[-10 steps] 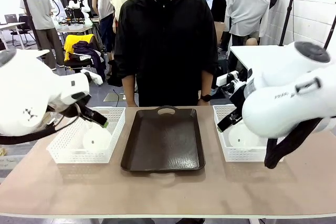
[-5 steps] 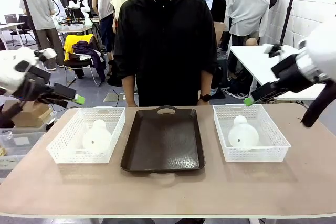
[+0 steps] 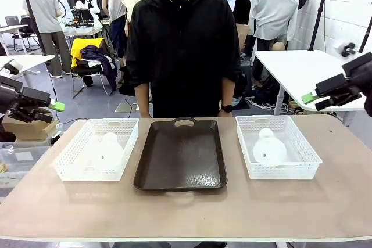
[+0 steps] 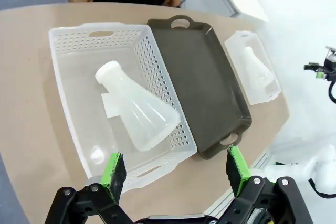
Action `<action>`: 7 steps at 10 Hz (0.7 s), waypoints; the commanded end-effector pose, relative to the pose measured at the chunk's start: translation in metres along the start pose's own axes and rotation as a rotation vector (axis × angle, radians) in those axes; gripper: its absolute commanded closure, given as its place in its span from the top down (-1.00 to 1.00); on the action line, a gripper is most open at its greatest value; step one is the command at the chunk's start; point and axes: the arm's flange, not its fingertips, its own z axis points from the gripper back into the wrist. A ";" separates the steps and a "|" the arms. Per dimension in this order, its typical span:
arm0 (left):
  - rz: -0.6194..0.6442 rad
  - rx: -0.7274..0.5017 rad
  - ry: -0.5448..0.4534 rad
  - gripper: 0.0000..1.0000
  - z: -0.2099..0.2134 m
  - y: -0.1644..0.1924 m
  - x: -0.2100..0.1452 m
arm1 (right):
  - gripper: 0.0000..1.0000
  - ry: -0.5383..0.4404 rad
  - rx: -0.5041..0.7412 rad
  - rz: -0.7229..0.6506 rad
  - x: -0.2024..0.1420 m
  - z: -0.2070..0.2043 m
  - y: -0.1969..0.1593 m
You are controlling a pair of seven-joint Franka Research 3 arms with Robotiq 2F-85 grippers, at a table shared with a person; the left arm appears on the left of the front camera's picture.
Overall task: Prepare the laboratory tools.
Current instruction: Pick up the Big flask that the person points to.
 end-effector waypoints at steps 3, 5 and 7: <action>0.049 -0.167 -0.077 1.00 0.026 0.027 0.005 | 1.00 -0.068 0.160 -0.035 -0.017 0.006 -0.043; 0.065 -0.269 -0.066 1.00 0.027 0.034 0.001 | 1.00 -0.115 0.240 -0.049 -0.031 0.014 -0.058; 0.058 -0.281 -0.034 1.00 0.028 0.037 -0.011 | 1.00 -0.098 0.232 -0.061 -0.034 0.020 -0.060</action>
